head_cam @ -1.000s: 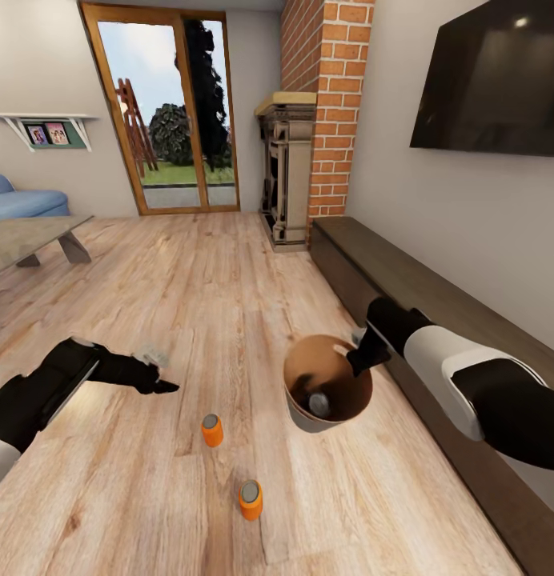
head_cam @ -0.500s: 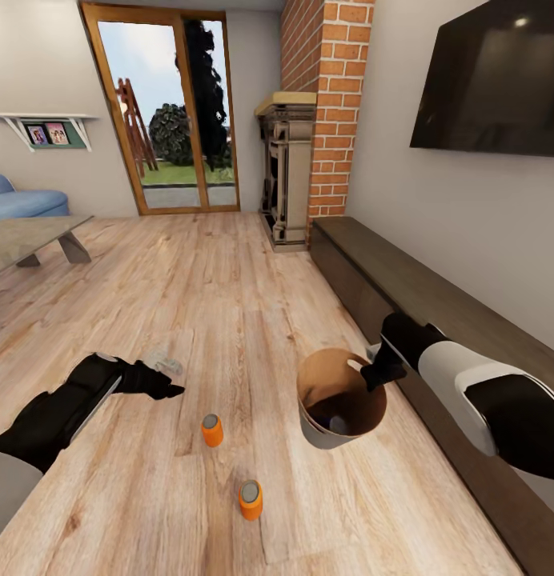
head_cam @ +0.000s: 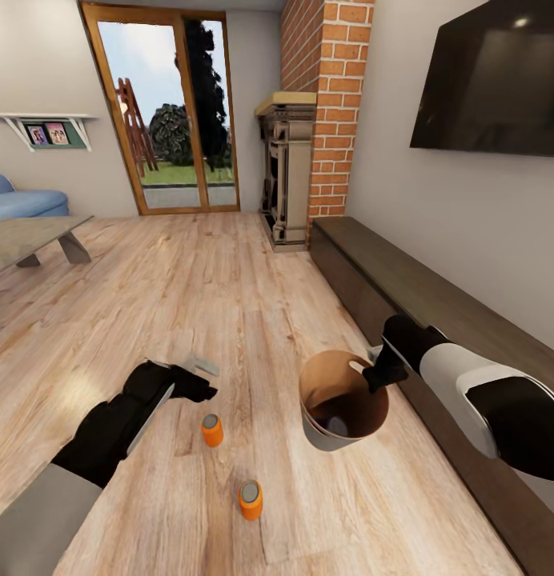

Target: Put the three can of soda from the living room inside the tash can in the kitchen.

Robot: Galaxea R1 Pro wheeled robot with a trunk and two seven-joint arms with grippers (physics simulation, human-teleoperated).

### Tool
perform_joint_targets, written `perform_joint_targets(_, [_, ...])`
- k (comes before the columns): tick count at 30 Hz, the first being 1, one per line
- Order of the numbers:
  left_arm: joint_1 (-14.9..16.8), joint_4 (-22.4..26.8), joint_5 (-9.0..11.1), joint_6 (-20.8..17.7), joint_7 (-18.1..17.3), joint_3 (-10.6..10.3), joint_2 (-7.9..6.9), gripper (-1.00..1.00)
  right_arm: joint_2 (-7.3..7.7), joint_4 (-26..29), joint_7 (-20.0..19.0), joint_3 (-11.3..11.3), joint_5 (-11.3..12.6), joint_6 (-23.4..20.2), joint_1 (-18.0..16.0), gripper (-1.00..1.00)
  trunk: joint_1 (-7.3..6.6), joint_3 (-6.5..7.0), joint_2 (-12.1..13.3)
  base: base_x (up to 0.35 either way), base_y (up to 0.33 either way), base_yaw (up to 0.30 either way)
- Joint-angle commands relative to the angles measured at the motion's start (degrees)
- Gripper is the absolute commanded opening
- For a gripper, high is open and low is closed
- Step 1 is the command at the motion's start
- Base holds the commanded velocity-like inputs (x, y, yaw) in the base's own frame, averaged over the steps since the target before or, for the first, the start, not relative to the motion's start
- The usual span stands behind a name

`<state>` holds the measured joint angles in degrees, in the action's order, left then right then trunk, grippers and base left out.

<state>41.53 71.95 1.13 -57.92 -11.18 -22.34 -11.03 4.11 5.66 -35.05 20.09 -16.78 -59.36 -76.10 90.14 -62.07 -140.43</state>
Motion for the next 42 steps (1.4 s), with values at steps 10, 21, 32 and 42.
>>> perform_joint_targets(10, [-11.8, -1.2, 0.5, 11.2, 10.5, 0.0, 5.6, 1.0, 2.3, 0.0, 0.0, -0.8, 1.1, -0.1, 0.9, -1.0, -0.01, 0.01, 0.0, 0.0, 0.0, 0.0])
perform_joint_targets(21, [-13.0, -4.7, 1.1, 16.6, 10.9, 0.2, 5.61, 1.0, 2.6, 0.0, 0.8, -1.3, 1.2, -0.1, 1.4, -1.0, -0.01, 0.01, 0.0, 0.0, 0.0, 0.0])
perform_joint_targets(32, [-13.0, -4.7, 1.3, 16.7, 10.9, 0.1, 6.07, 1.0, 2.46, 0.5, 1.5, -1.1, 1.2, -0.1, 1.4, -1.0, -0.01, 0.01, 0.0, 0.051, 0.0, 0.0])
perform_joint_targets(42, [-12.8, -5.2, 4.3, 16.8, 11.0, 0.9, 5.95, 1.0, 2.84, 3.7, 1.6, -0.7, 1.0, -0.6, 1.3, -1.0, -0.01, 0.07, 0.0, 0.089, -0.011, -0.08])
